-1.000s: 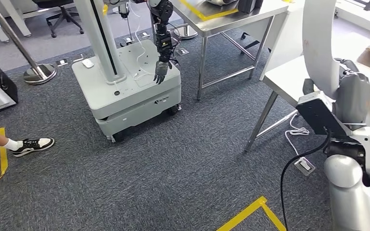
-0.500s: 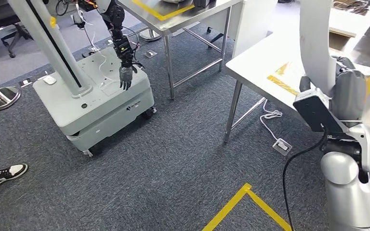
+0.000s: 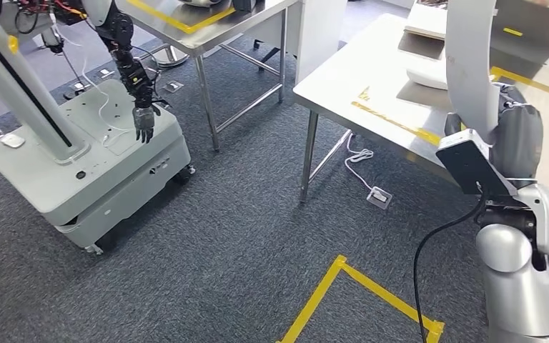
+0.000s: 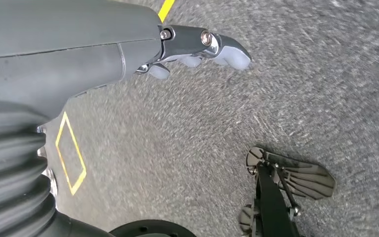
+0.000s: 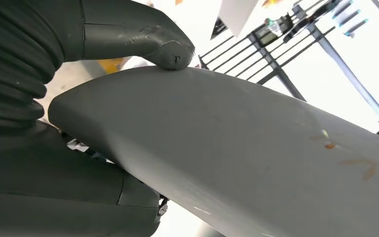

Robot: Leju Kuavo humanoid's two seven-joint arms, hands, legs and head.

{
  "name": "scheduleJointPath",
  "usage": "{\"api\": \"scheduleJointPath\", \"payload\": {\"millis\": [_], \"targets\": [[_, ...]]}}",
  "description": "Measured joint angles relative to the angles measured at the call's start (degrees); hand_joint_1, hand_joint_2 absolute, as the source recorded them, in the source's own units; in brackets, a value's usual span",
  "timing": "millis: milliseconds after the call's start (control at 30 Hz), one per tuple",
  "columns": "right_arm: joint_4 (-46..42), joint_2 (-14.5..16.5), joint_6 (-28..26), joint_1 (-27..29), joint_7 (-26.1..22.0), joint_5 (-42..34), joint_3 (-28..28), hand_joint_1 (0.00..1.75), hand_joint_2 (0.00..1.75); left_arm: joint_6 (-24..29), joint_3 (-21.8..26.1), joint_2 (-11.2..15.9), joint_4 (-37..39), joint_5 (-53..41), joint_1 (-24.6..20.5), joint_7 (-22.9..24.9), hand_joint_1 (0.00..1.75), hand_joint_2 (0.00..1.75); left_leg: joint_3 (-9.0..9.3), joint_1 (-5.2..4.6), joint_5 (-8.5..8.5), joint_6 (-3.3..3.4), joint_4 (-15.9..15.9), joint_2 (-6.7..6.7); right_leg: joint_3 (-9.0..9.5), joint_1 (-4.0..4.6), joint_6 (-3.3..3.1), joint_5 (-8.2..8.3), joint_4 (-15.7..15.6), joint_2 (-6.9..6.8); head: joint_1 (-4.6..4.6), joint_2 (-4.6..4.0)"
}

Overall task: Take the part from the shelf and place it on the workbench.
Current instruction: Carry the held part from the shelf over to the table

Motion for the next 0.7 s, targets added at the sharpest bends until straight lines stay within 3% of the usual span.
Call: {"api": "scheduleJointPath", "payload": {"millis": [33,67,133,167,200,267,333,400,467,500,533,567,633,700], "targets": [[0.17,0.1,-0.02,0.0,-0.01,0.0,0.01,1.75,1.75,0.0,0.0,-0.01,0.01,0.09,-0.05,-0.41,0.0,1.75,-0.04,-0.01,-0.1,-0.04,0.12,0.82,1.08,0.01,0.02,1.02,-1.51,-0.27,-0.01,0.0],[0.28,0.19,-0.05,-0.04,-0.03,0.0,0.02,1.75,1.75,0.0,0.0,-0.02,0.01,0.19,-0.12,-0.78,0.0,1.75,-0.03,0.0,-0.25,-0.13,0.29,1.58,3.21,0.03,-0.01,2.64,-4.99,-0.89,-0.01,0.0],[0.35,0.35,-0.13,-0.24,-0.14,0.02,0.02,1.75,1.75,0.0,0.0,-0.01,0.0,0.4,-0.24,-1.11,0.0,1.75,0.02,-0.21,-0.76,-0.56,0.81,2.9,7.52,0.26,-0.53,4.98,-12.6,-3.36,-0.02,0.0],[0.39,0.45,-0.16,-0.36,-0.19,0.03,0.03,1.75,1.75,0.0,0.0,0.02,-0.01,0.48,-0.28,-1.21,0.0,1.75,0.01,-0.34,-1.01,-0.84,1.0,3.45,8.68,0.4,-0.93,5.44,-14.71,-4.12,-0.05,0.0],[0.43,0.54,-0.19,-0.47,-0.21,0.05,0.03,1.75,1.75,0.0,0.0,0.05,-0.02,0.53,-0.31,-1.33,0.0,1.75,0.13,-0.47,-1.21,-1.12,1.07,4.03,9.04,0.54,-1.36,5.47,-15.51,-4.34,-0.08,0.0],[0.48,0.68,-0.21,-0.58,-0.21,0.15,0.04,1.75,1.75,0.0,0.0,0.09,-0.04,0.54,-0.41,-1.56,0.0,1.75,0.39,-0.52,-1.45,-1.66,0.97,5.01,8.98,0.49,-2.03,5.76,-15.59,-2.92,-0.13,0.0],[0.49,0.77,-0.26,-0.78,-0.19,0.35,0.04,1.75,1.75,0.0,0.0,0.07,-0.04,0.54,-0.52,-1.68,0.0,1.75,-0.06,-0.31,-2.72,-2.37,2.52,2.97,8.96,0.11,-2.67,6.12,-15.88,-1.73,-0.12,0.0],[0.5,1.05,-0.31,-1.05,-0.18,0.5,0.05,1.75,1.75,0.0,0.0,0.03,0.0,0.52,-0.48,-1.71,0.0,1.75,-2.57,0.07,-6.09,-2.97,8.38,-0.74,8.88,-0.16,-3.15,6.35,-16.03,-0.57,-0.11,0.0],[0.53,1.4,-0.31,-1.11,-0.16,0.58,0.06,1.75,1.75,0.0,0.0,0.03,0.03,0.37,-0.31,-1.69,0.0,1.75,-5.89,0.33,-9.05,-3.26,15.56,-2.11,8.72,-0.19,-3.29,6.42,-16.0,0.86,-0.11,0.0],[0.55,1.52,-0.31,-1.08,-0.14,0.61,0.06,1.75,1.75,0.0,0.0,0.04,0.03,0.23,-0.24,-1.68,0.0,1.75,-6.71,0.43,-9.15,-3.36,17.17,-2.22,8.67,-0.22,-3.24,6.47,-15.98,1.64,-0.11,0.0],[0.56,1.61,-0.32,-1.06,-0.13,0.62,0.06,1.75,1.75,0.0,0.0,0.04,0.03,0.06,-0.23,-1.67,0.0,1.75,-6.44,0.55,-8.02,-3.4,16.44,-2.32,8.65,-0.3,-3.16,6.52,-15.94,2.43,-0.11,0.0],[0.57,1.69,-0.32,-1.05,-0.13,0.64,0.06,1.75,1.75,0.0,0.0,0.04,0.03,-0.14,-0.26,-1.64,0.0,1.75,-5.18,0.7,-6.04,-3.42,13.62,-2.65,8.65,-0.41,-3.01,6.58,-15.87,3.21,-0.11,0.0],[0.57,1.84,-0.34,-1.06,-0.12,0.88,0.05,1.75,1.75,0.0,0.0,0.04,0.05,-0.35,-0.36,-1.56,0.0,1.75,-1.61,1.06,-2.41,-3.47,5.63,-5.08,8.48,-0.62,-2.47,6.65,-15.62,4.71,-0.11,0.0],[0.57,2.03,-0.36,-1.05,-0.11,1.26,0.05,1.75,1.75,0.0,0.0,0.03,0.07,-0.42,-0.45,-1.45,0.0,1.75,0.12,1.11,-1.37,-3.27,1.48,-6.9,8.07,-0.73,-1.53,6.93,-15.65,6.12,-0.1,0.0]]}}
